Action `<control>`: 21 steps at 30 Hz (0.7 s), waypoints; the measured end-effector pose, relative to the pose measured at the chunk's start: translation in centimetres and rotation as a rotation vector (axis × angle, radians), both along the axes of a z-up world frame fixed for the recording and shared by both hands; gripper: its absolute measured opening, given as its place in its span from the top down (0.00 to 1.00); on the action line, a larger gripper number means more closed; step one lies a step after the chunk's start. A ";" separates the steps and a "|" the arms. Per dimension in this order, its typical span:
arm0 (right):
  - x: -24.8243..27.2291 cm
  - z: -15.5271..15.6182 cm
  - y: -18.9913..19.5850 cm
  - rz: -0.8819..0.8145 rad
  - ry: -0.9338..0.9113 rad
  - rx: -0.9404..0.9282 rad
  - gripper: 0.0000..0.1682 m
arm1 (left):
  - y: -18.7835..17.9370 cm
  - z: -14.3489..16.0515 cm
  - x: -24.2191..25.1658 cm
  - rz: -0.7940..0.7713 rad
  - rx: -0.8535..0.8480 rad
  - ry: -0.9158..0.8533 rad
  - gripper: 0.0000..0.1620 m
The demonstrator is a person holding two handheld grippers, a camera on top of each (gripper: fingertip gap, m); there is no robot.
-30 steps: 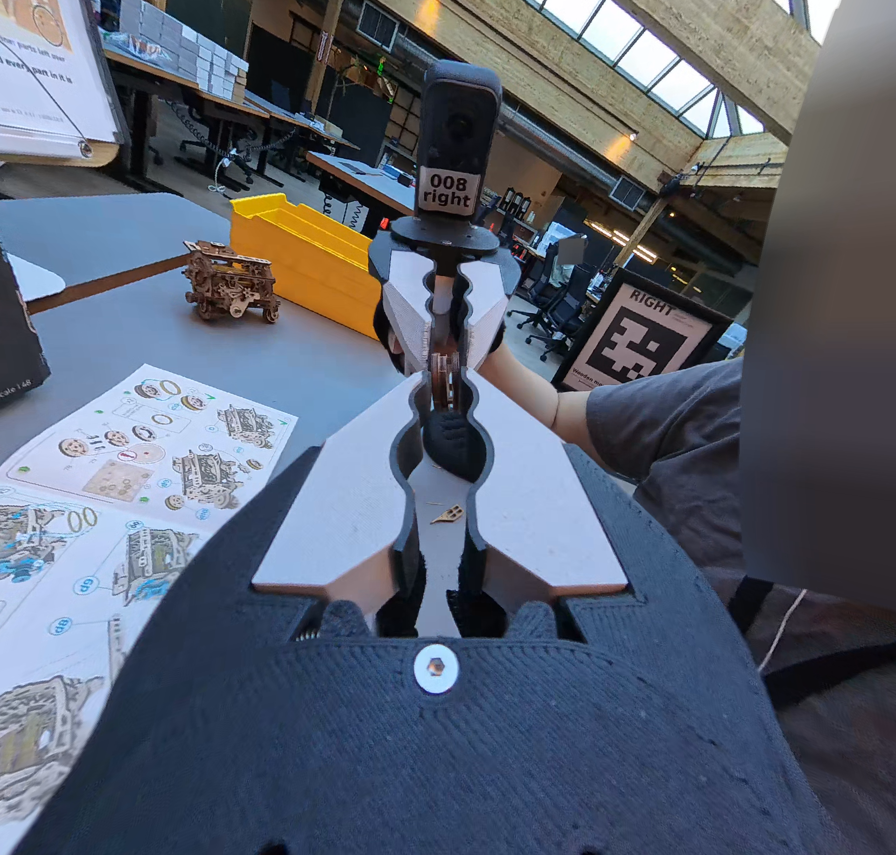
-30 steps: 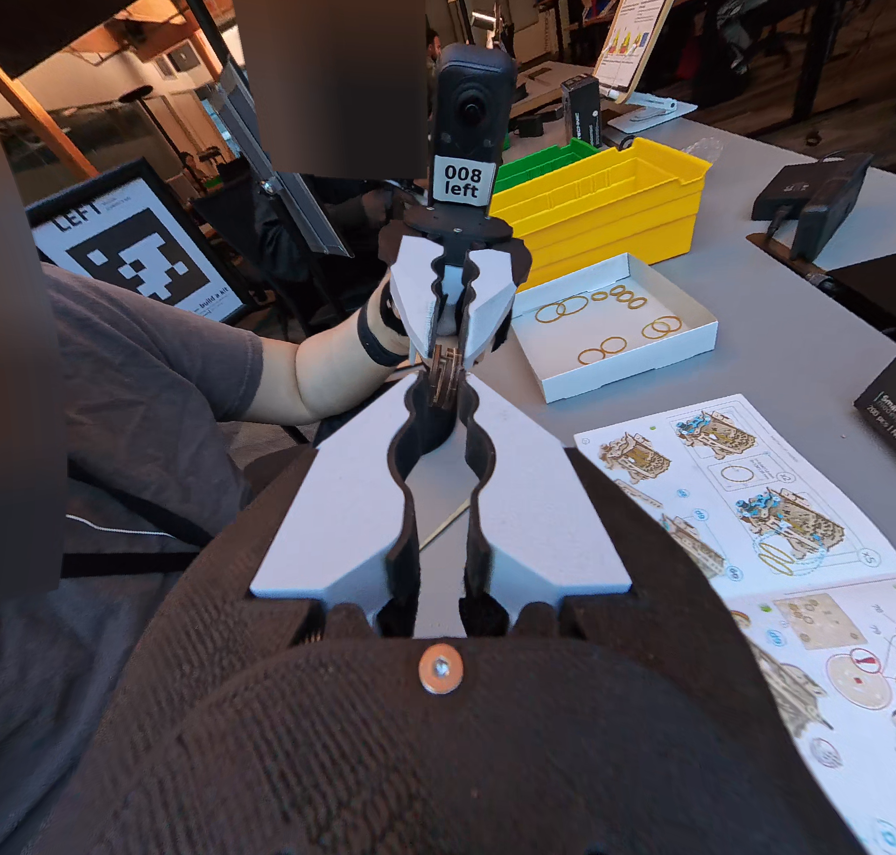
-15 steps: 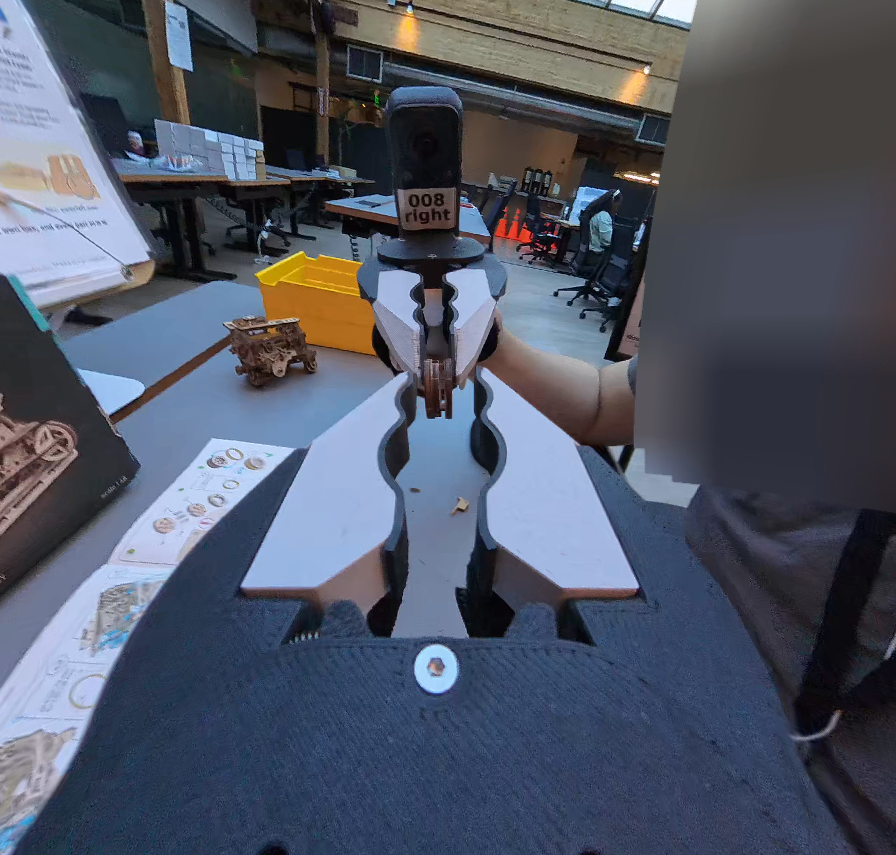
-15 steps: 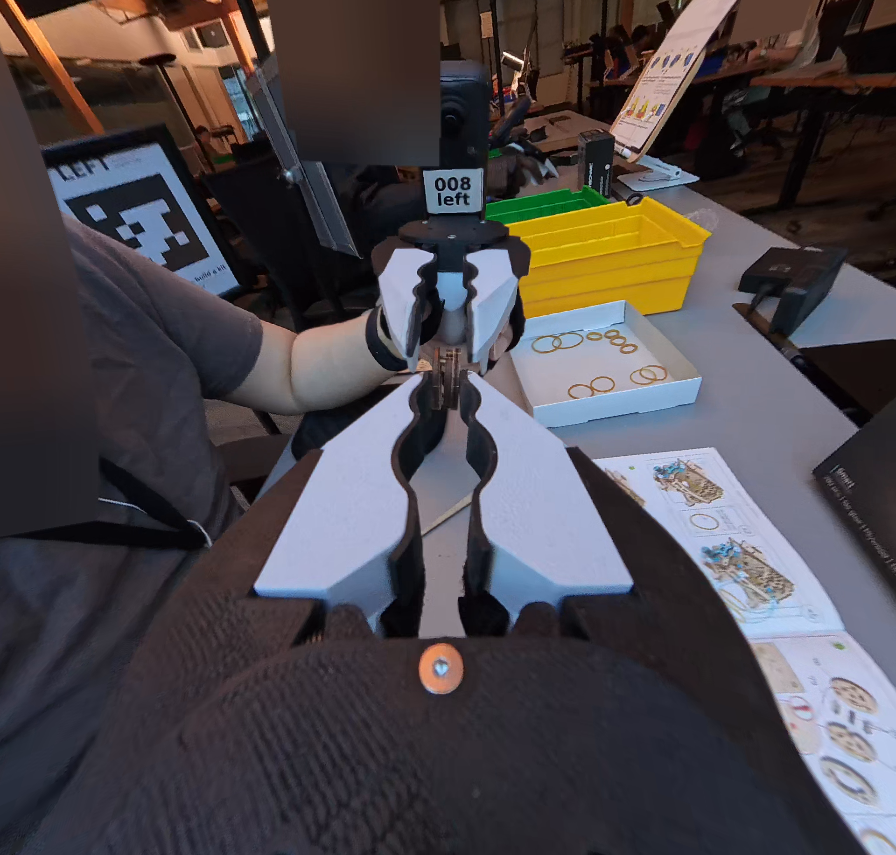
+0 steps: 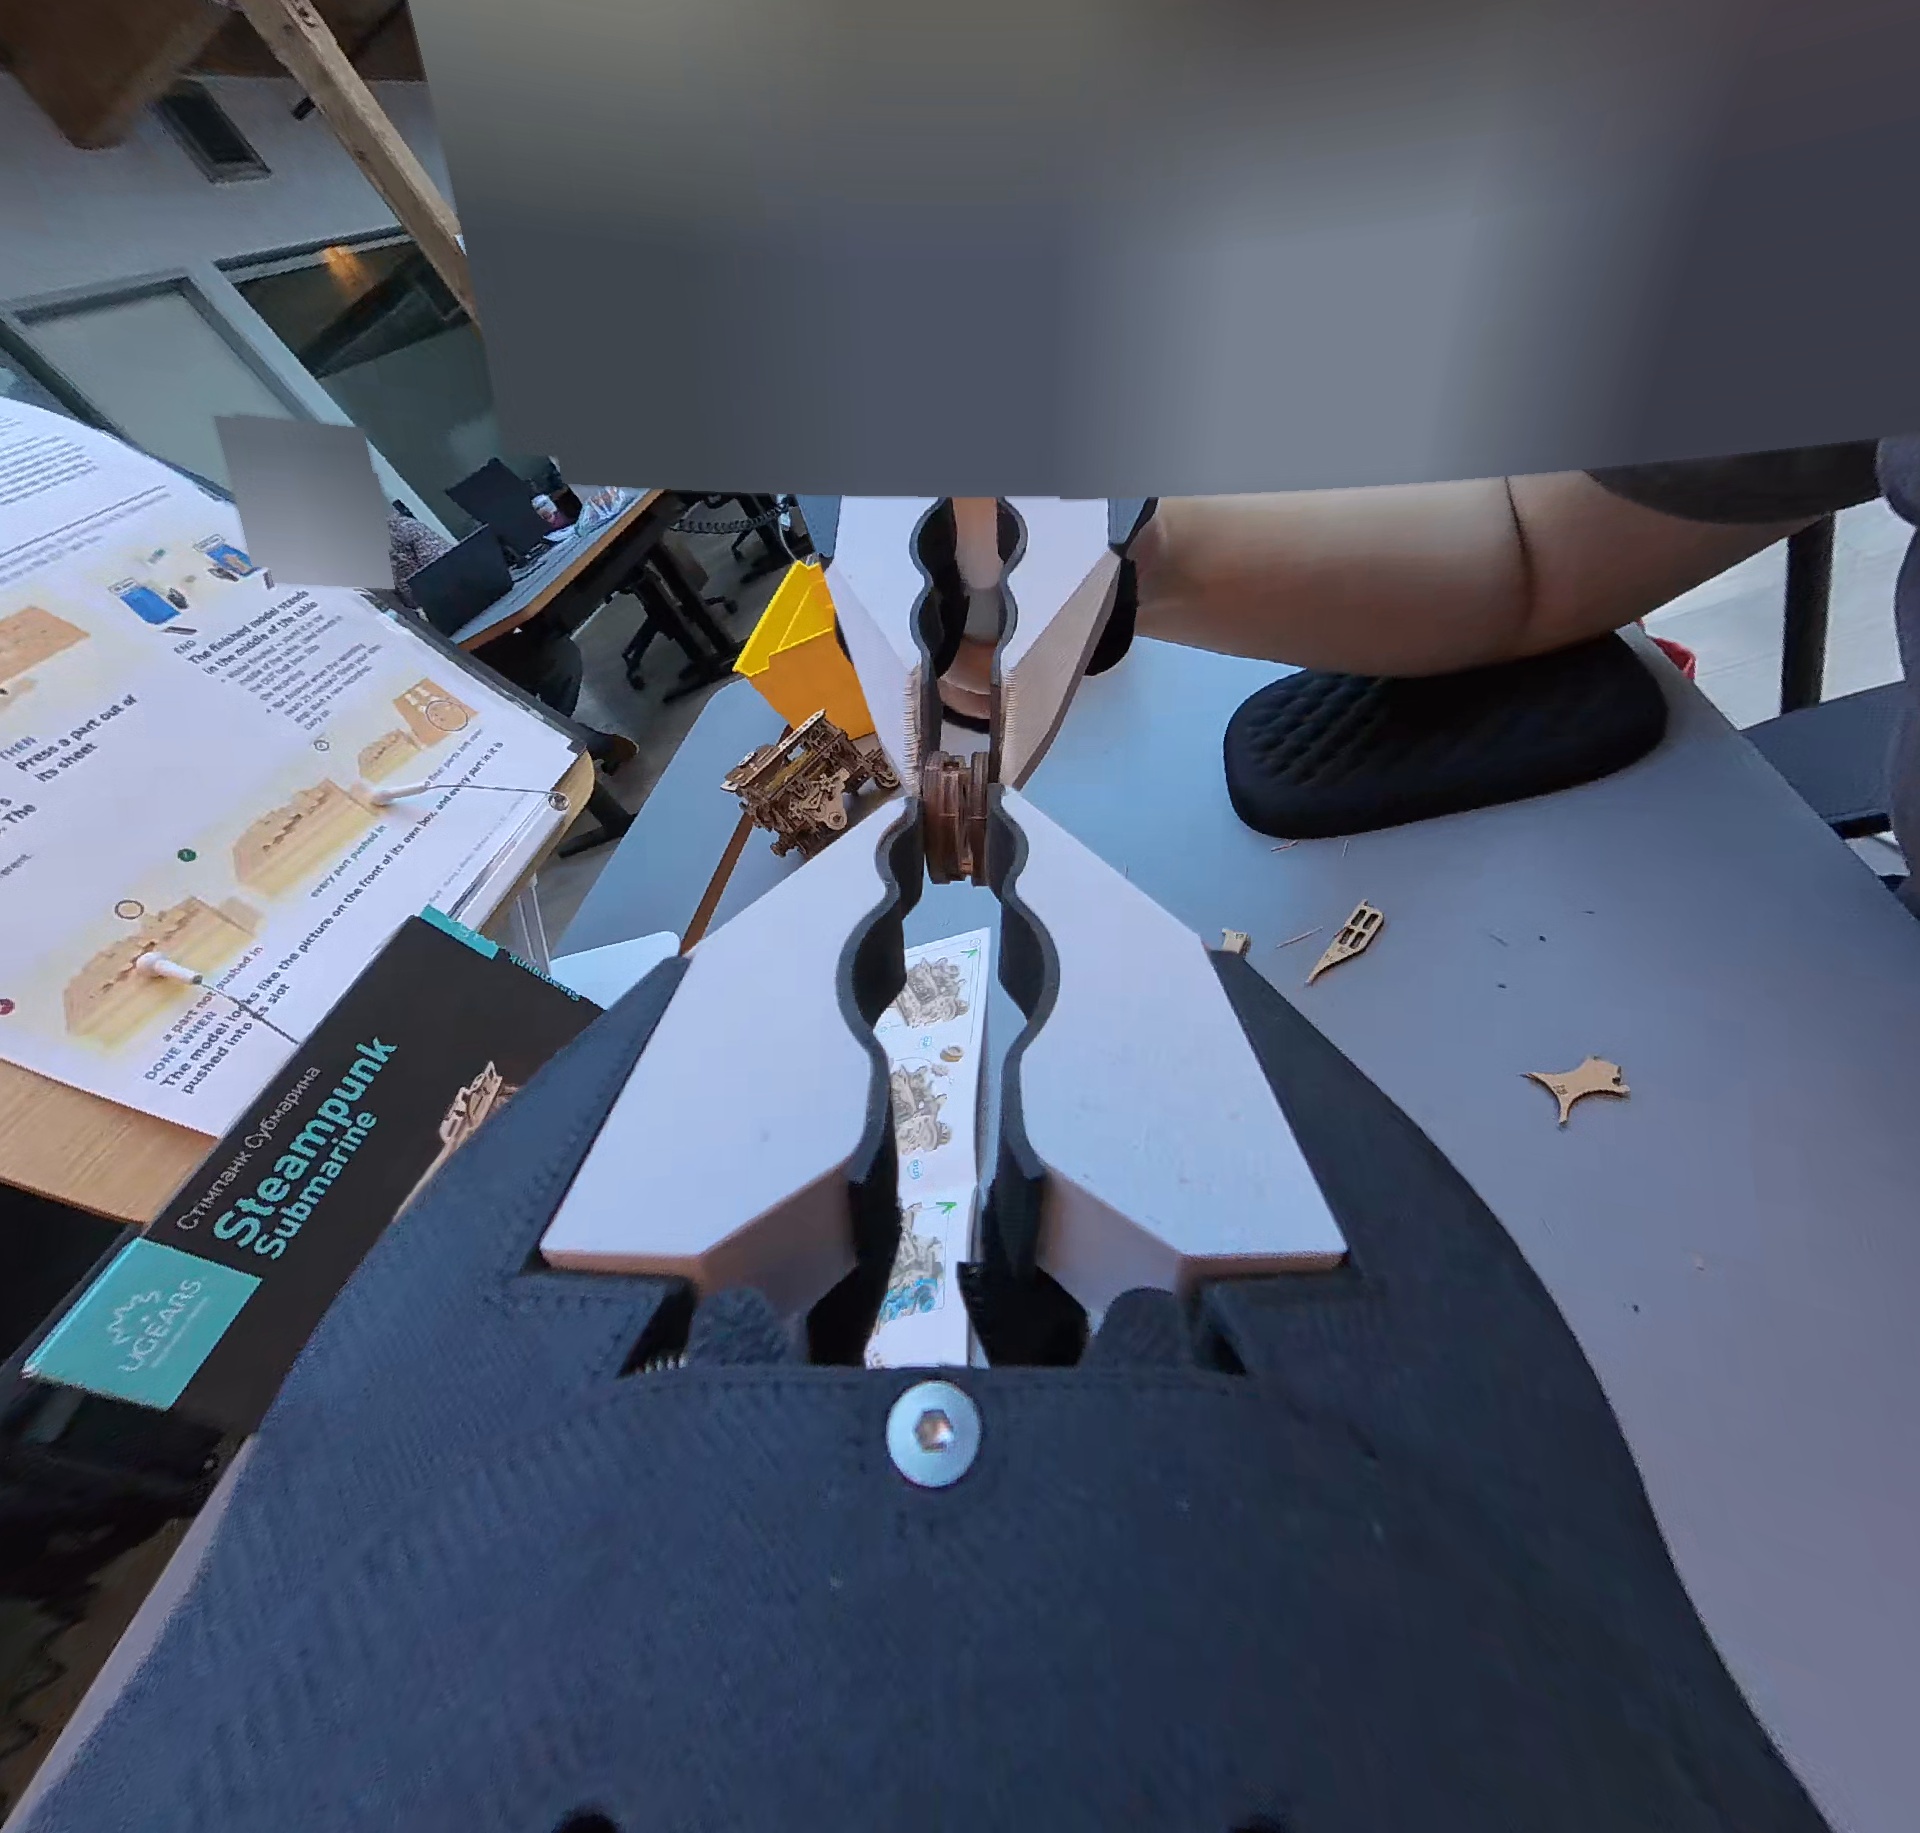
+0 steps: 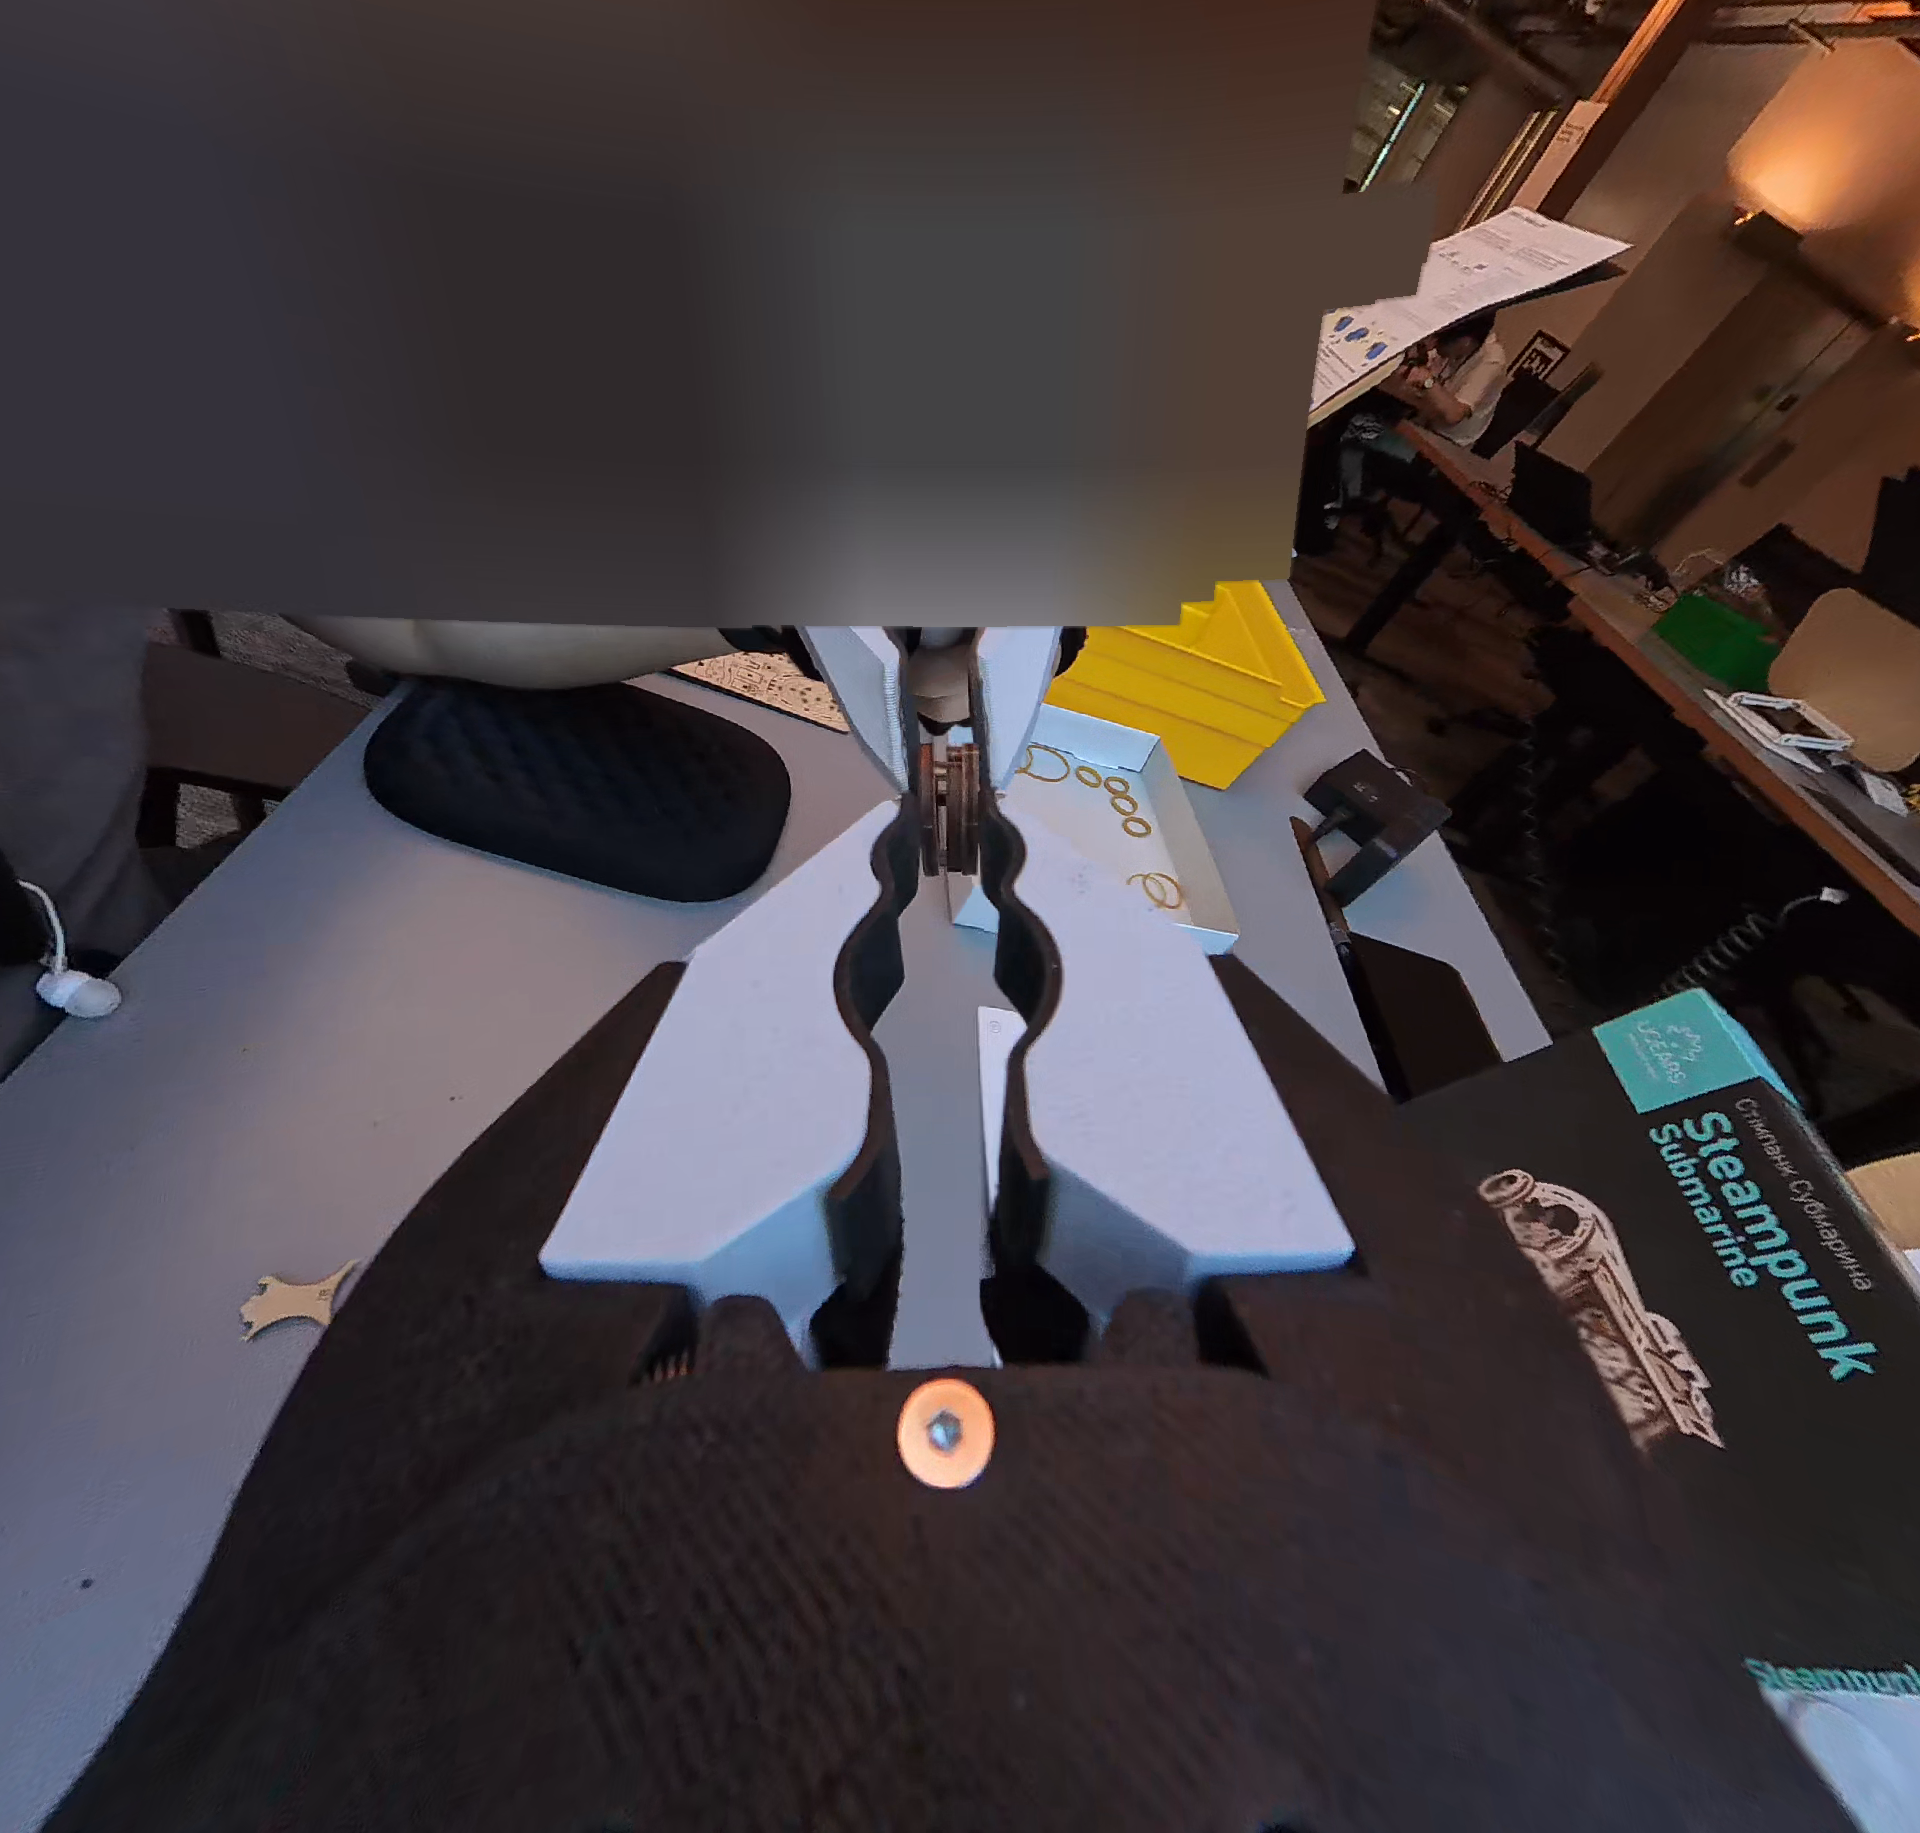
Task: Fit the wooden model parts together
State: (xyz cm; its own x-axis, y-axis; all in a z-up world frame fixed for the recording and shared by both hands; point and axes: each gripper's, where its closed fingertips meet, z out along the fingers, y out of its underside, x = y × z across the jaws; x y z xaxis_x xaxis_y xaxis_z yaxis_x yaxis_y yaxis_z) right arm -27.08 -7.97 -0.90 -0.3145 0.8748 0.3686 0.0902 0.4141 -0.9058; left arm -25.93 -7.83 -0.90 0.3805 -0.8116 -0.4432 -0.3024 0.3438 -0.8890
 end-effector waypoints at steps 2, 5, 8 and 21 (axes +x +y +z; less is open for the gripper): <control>0.2 0.5 -0.4 -0.002 0.047 0.069 0.94 | -0.3 0.3 0.2 -0.001 0.017 0.006 0.94; 0.4 1.0 -1.2 0.002 0.073 0.143 0.93 | -1.0 0.7 0.5 -0.005 0.043 0.027 0.94; 0.4 0.9 -1.4 -0.011 0.060 0.177 0.92 | -1.1 0.6 0.6 0.012 0.062 0.069 0.94; 1.3 0.3 -2.9 0.082 0.016 0.223 0.94 | -2.6 -0.2 1.3 -0.020 0.178 0.186 0.94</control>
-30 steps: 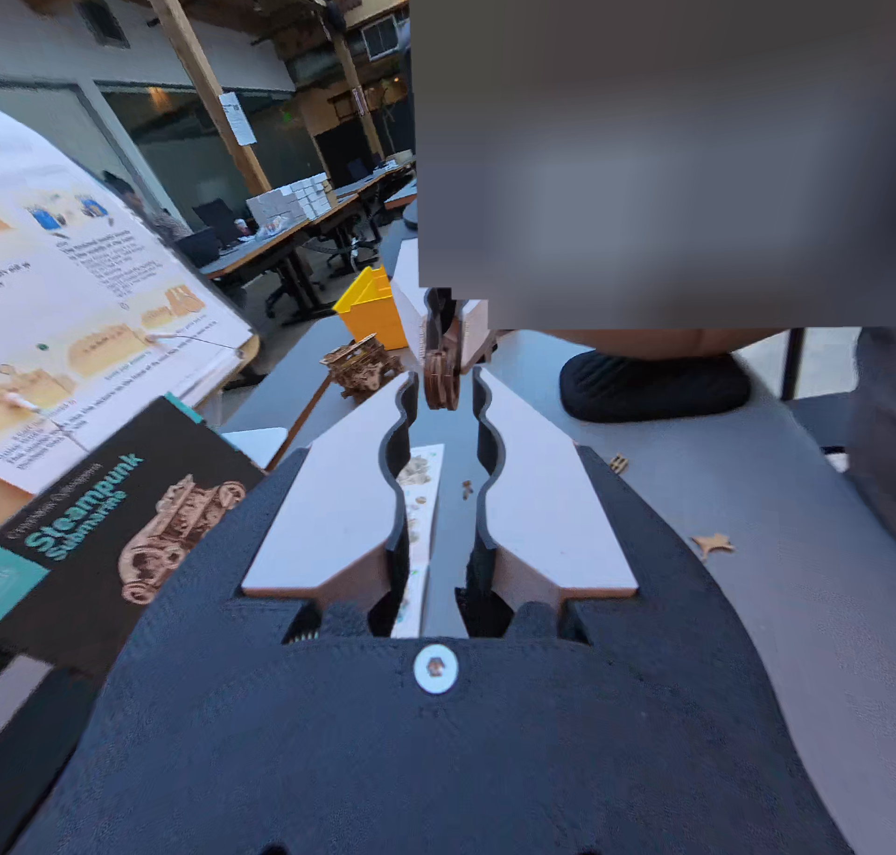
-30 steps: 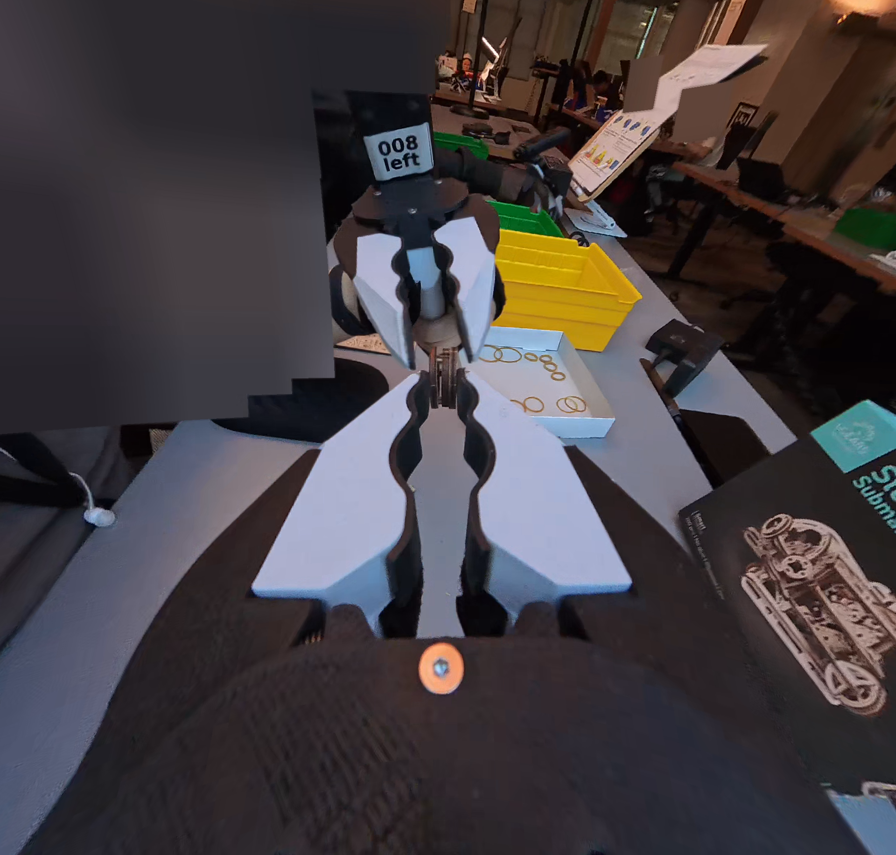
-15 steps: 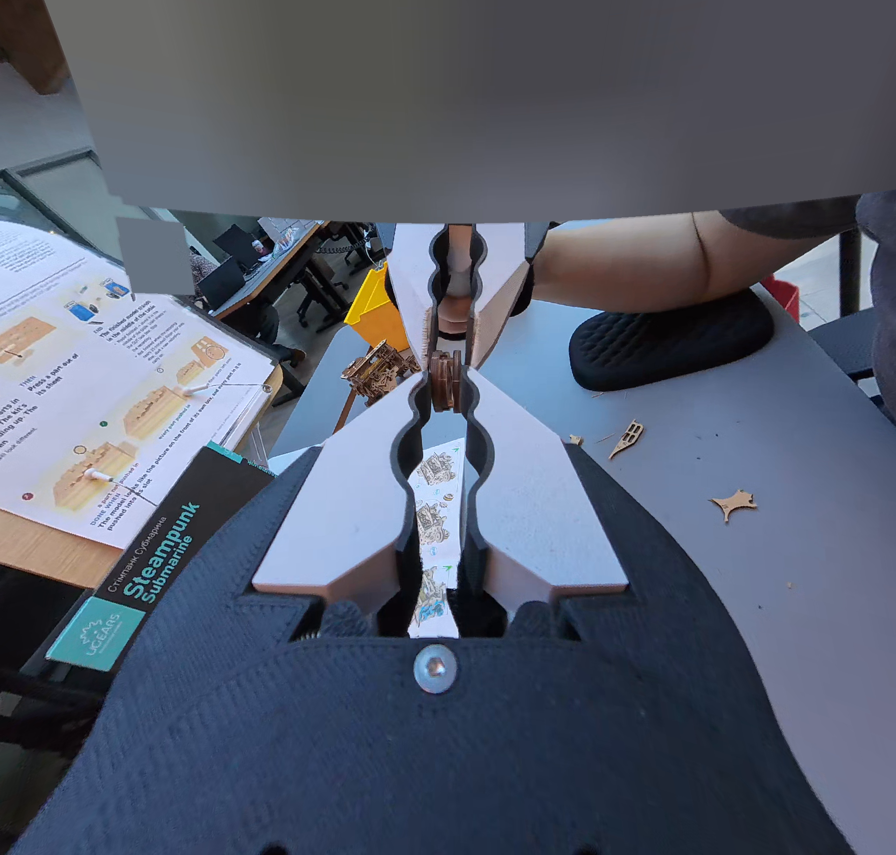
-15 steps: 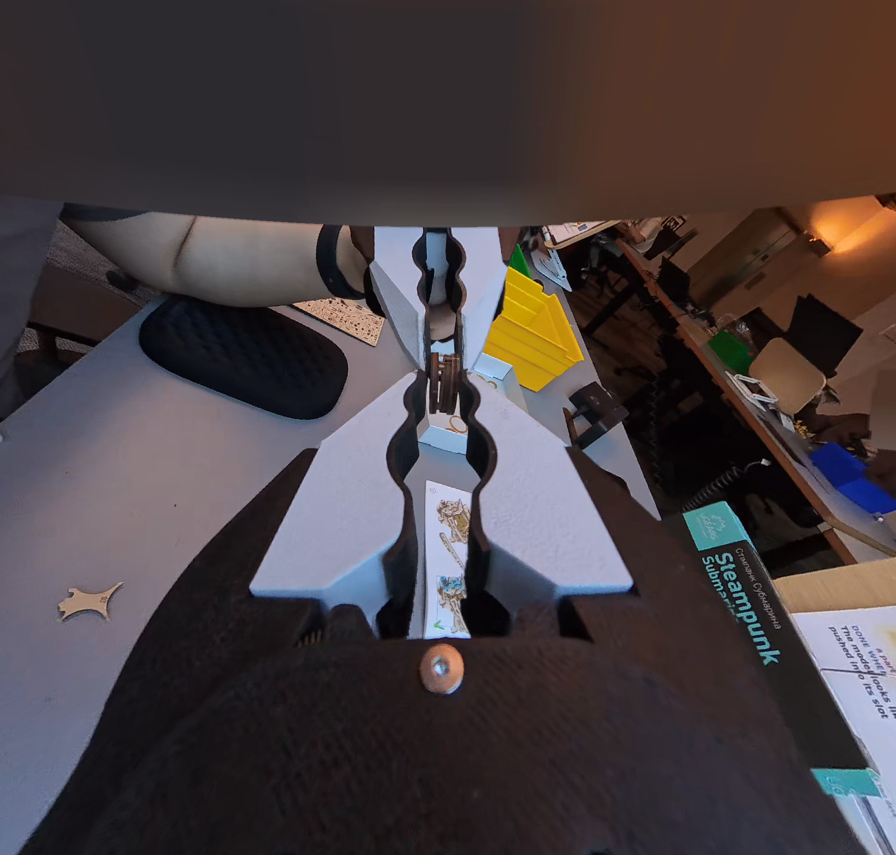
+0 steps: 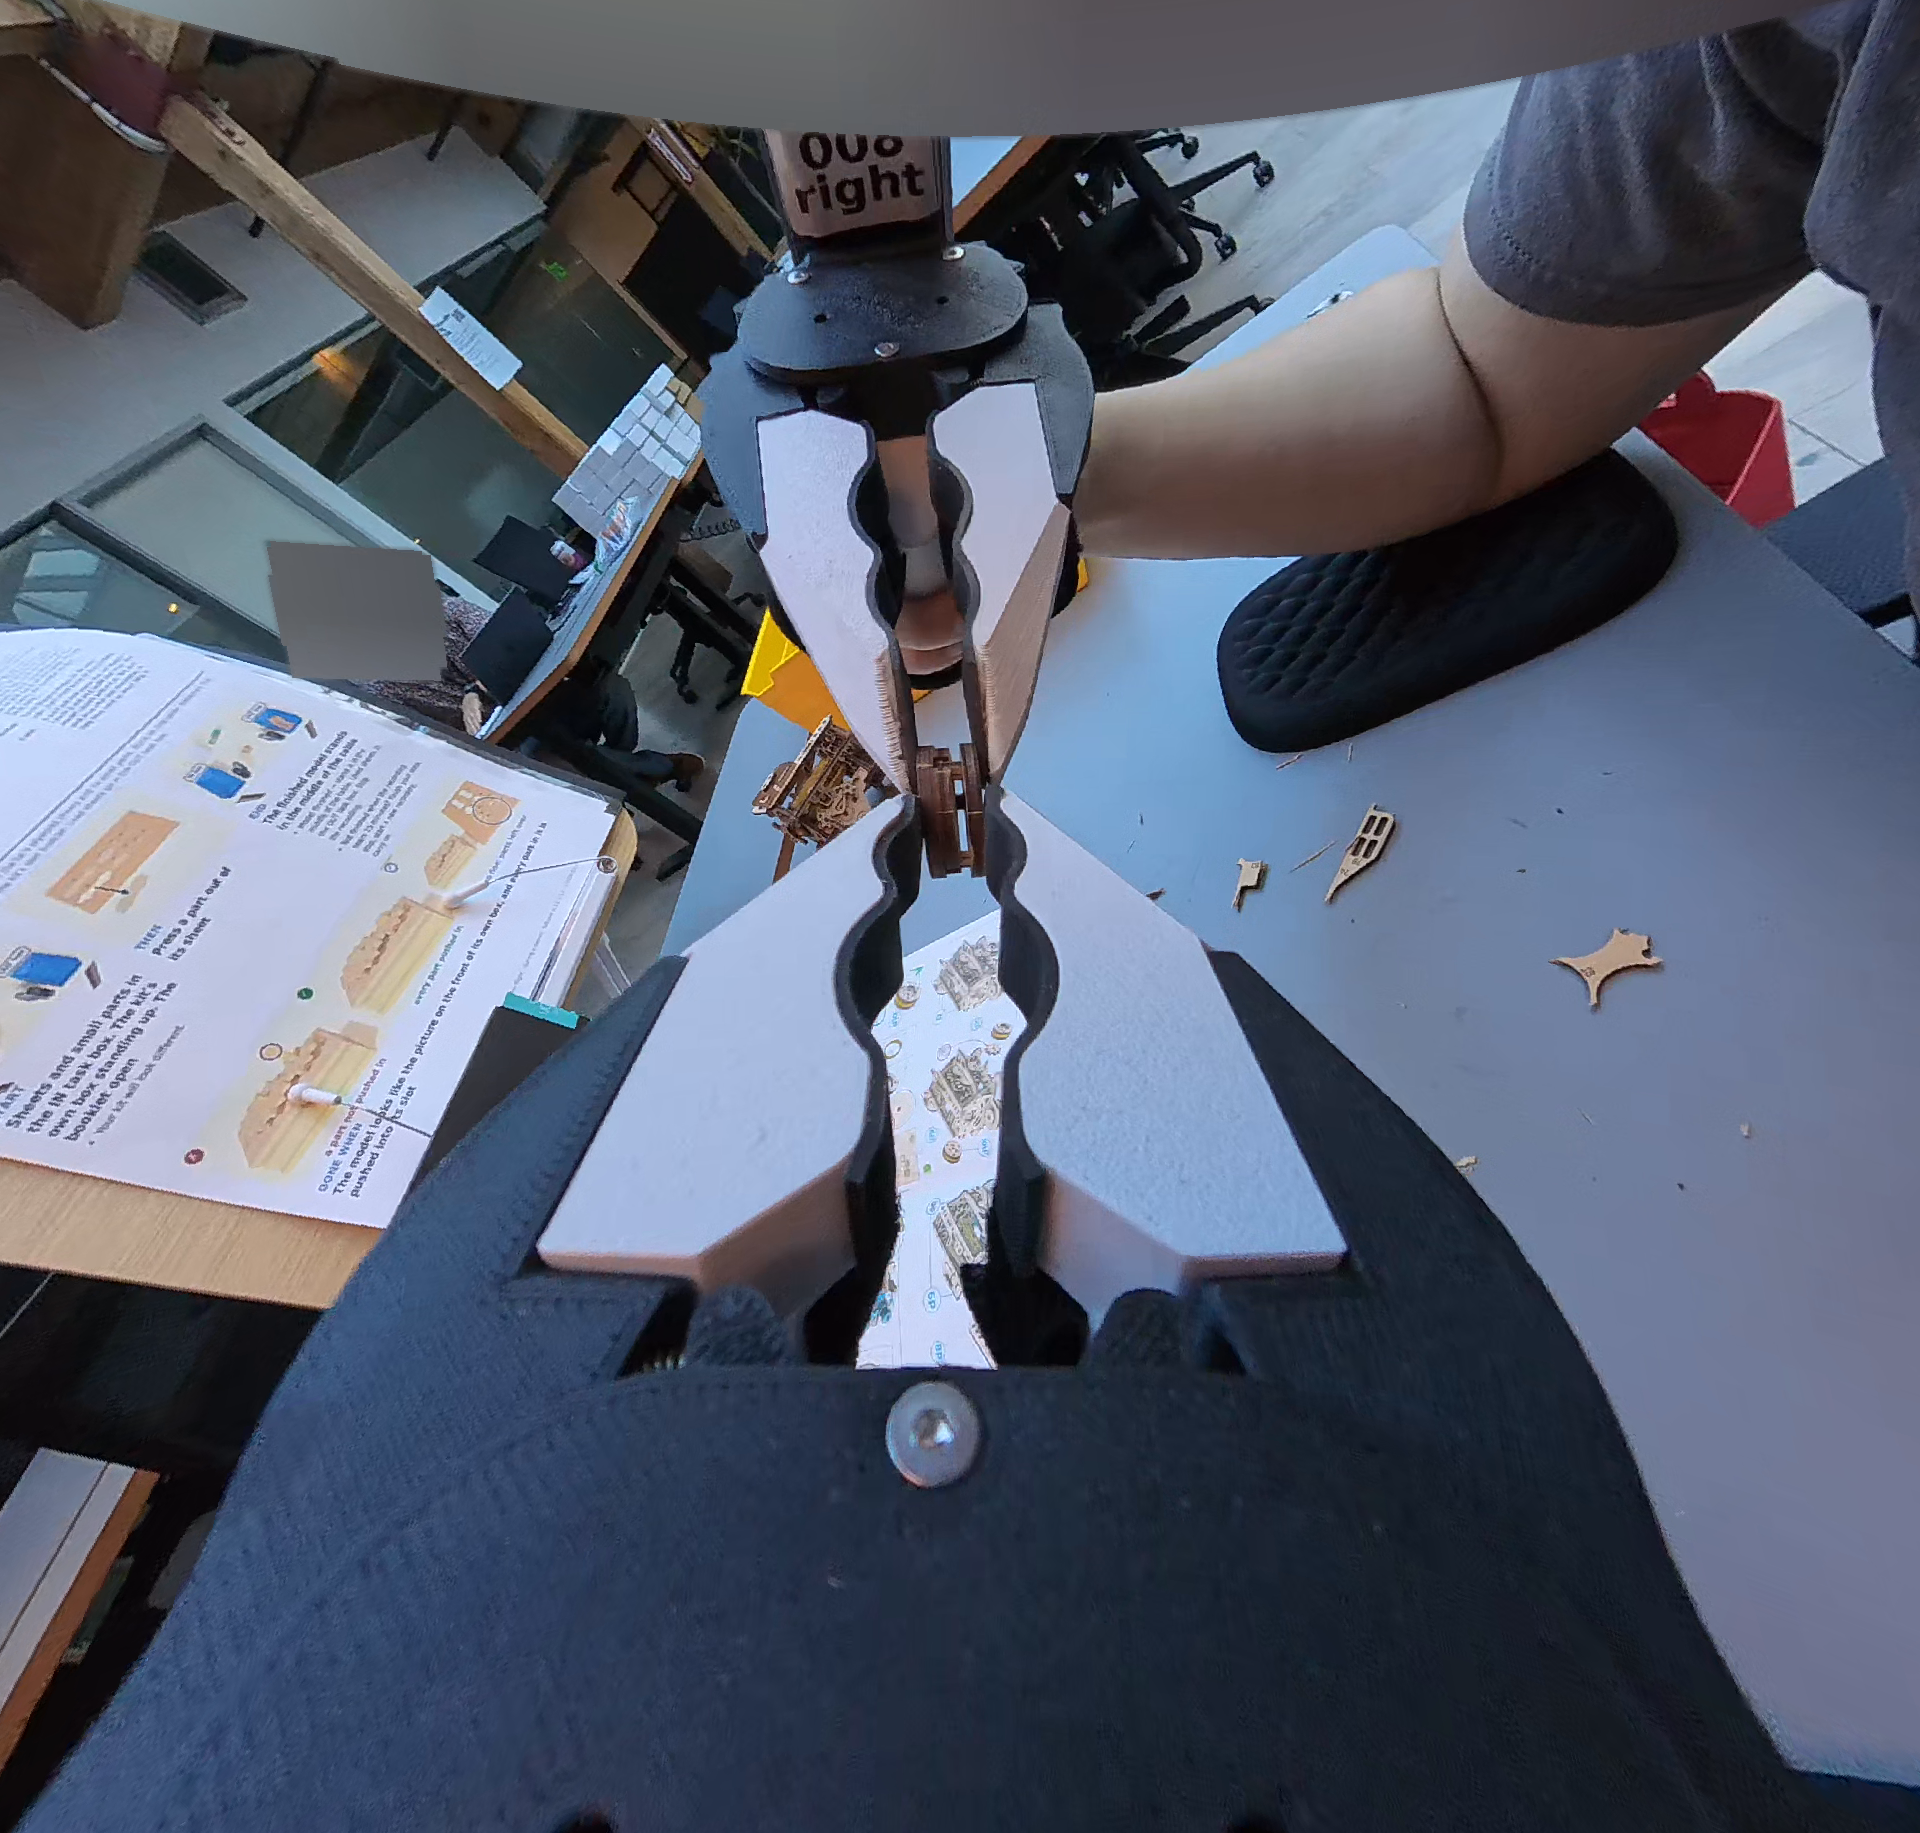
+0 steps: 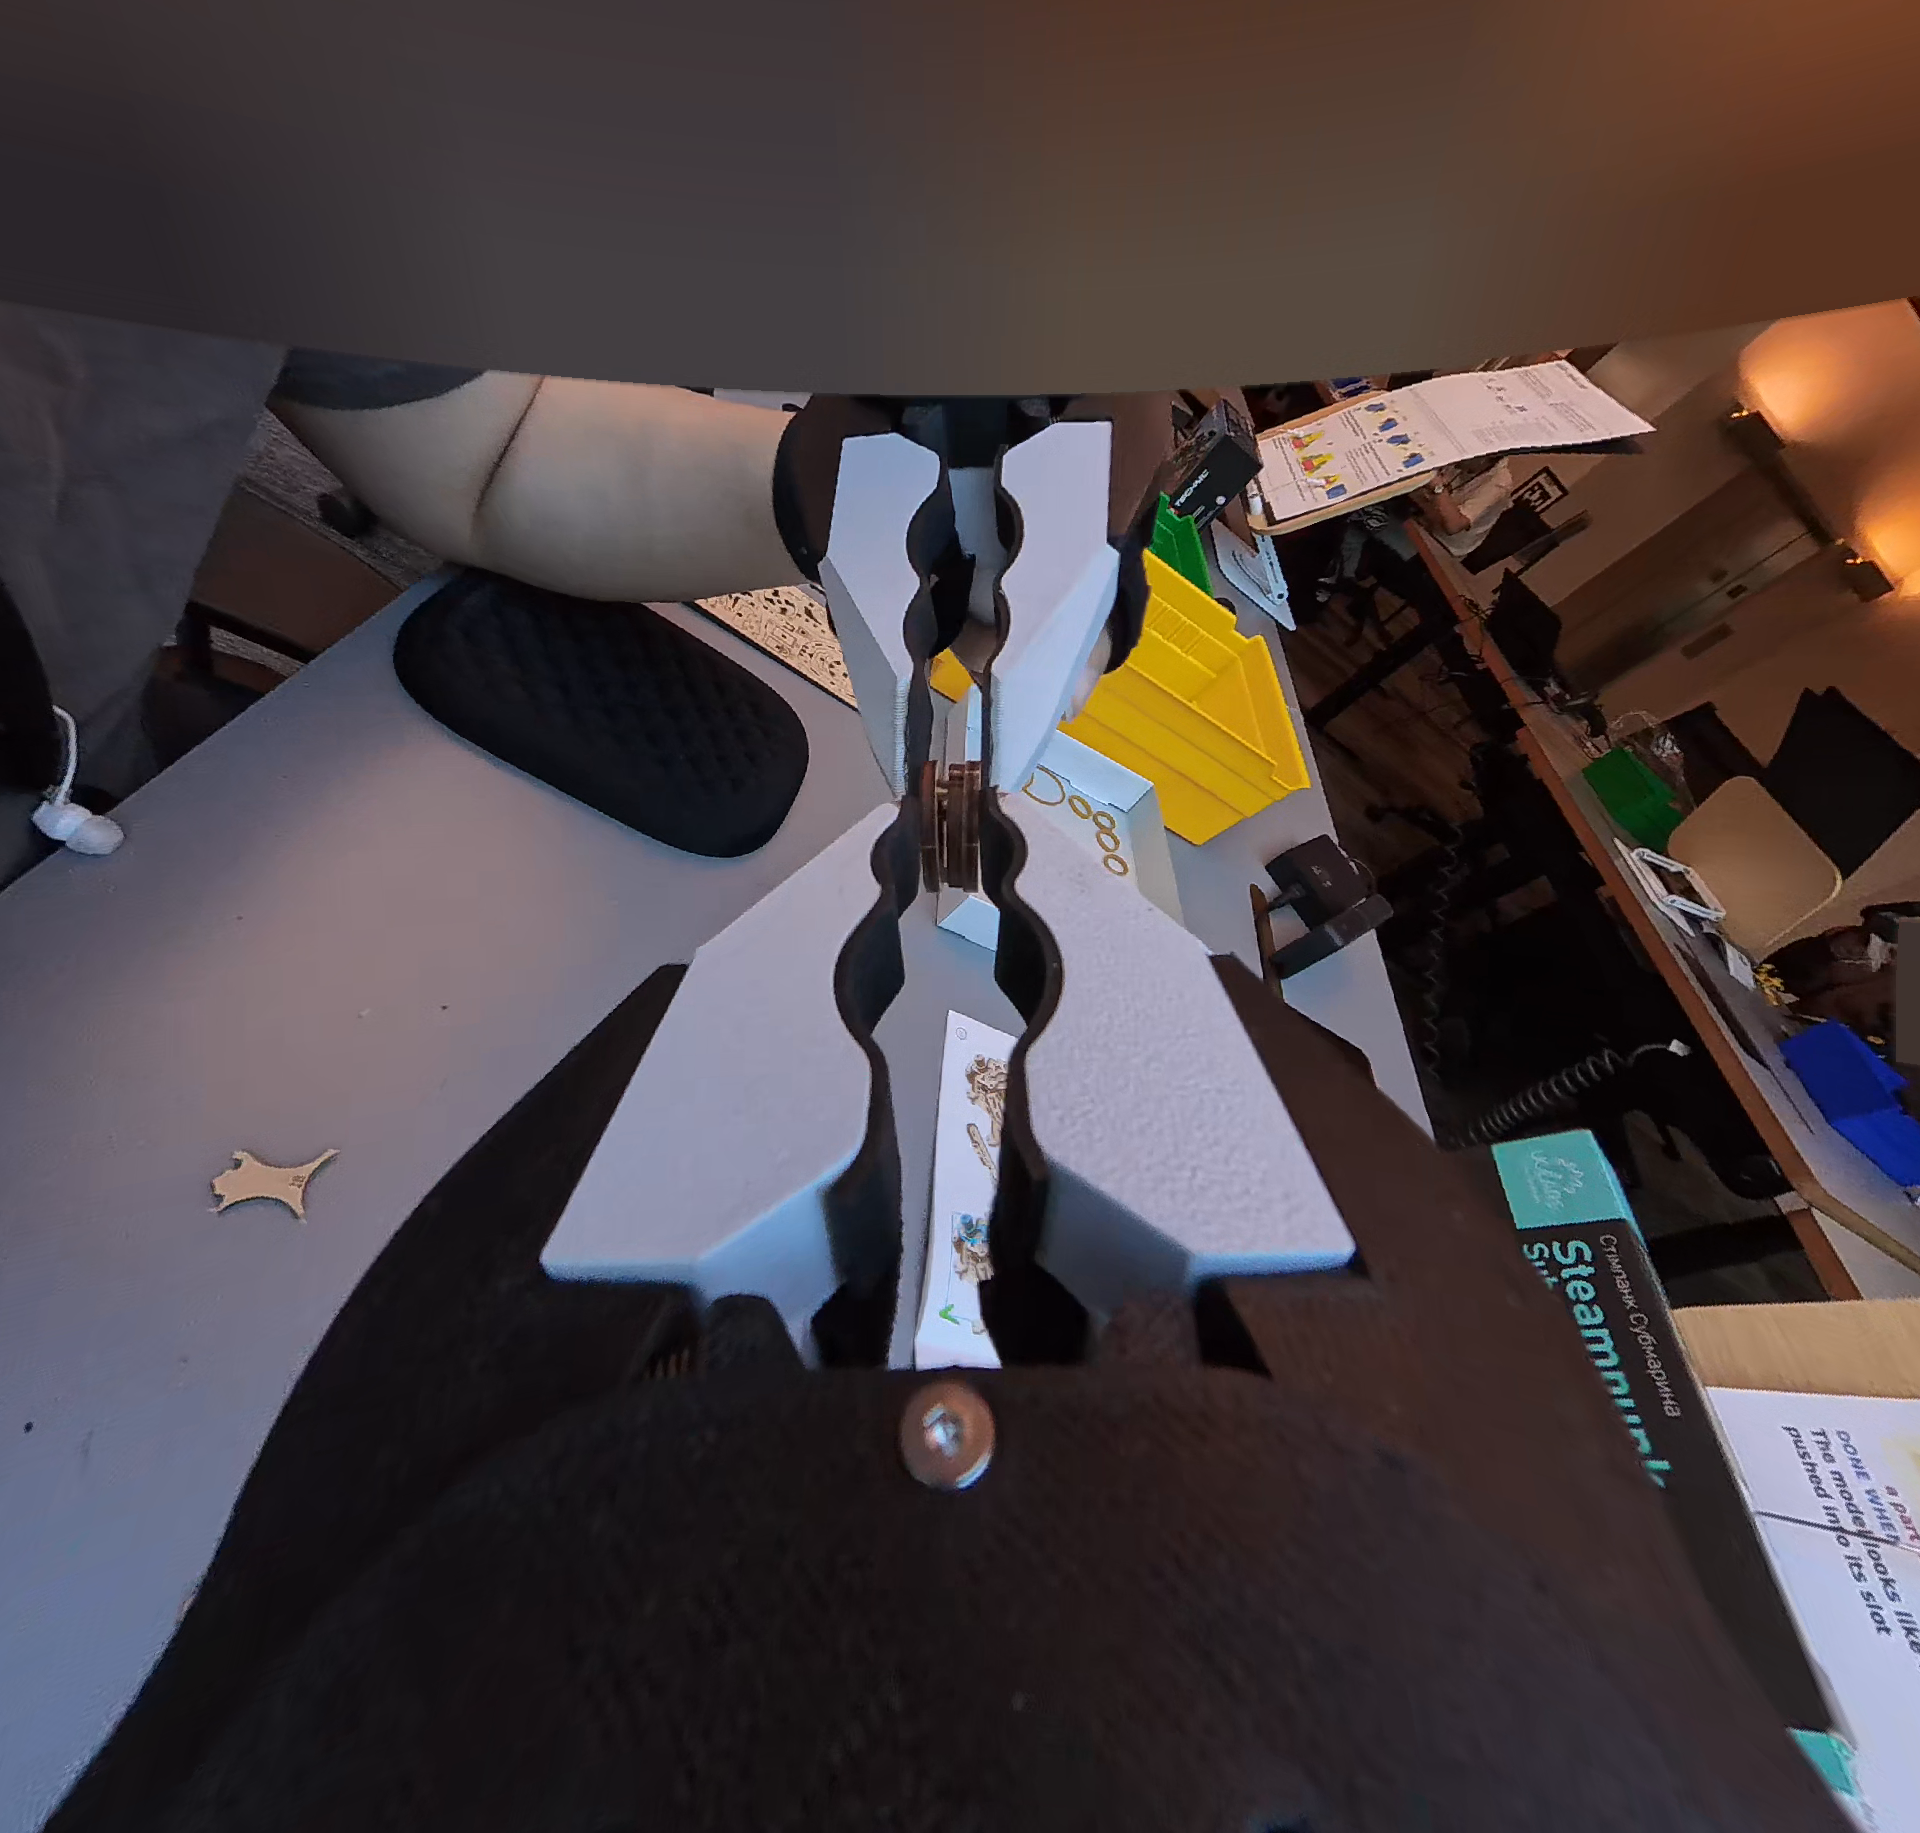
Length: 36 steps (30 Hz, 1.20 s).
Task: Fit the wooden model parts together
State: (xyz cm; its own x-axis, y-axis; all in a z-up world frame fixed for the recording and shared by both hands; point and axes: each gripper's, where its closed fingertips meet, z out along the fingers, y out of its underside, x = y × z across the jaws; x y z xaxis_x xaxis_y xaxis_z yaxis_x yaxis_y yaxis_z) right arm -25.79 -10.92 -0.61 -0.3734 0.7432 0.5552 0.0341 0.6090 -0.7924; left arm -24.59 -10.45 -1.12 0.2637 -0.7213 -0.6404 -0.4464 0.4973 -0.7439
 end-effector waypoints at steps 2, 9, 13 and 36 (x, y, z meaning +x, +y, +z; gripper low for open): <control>0.1 -0.1 -0.2 0.007 0.003 0.023 0.94 | -0.3 -0.1 0.1 -0.011 -0.011 0.007 0.94; 0.3 0.5 -0.2 -0.001 0.081 0.111 0.94 | -0.2 0.6 0.2 0.033 0.076 0.026 0.95; 0.6 1.0 -0.3 0.000 0.111 0.132 0.94 | -0.2 1.0 0.5 0.063 0.082 0.040 0.95; -1.7 -10.5 4.7 -0.201 -0.149 0.115 0.94 | 2.6 -5.0 -3.6 0.081 -0.384 0.012 0.69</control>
State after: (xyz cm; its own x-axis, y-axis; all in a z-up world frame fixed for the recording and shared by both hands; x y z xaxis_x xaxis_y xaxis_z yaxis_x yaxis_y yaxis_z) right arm -27.50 -6.24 -11.09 -0.3089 0.7458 0.5902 0.2742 0.6641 -0.6956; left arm -28.22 -7.83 -6.07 0.3236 -0.8862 -0.3317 -0.4831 0.1467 -0.8632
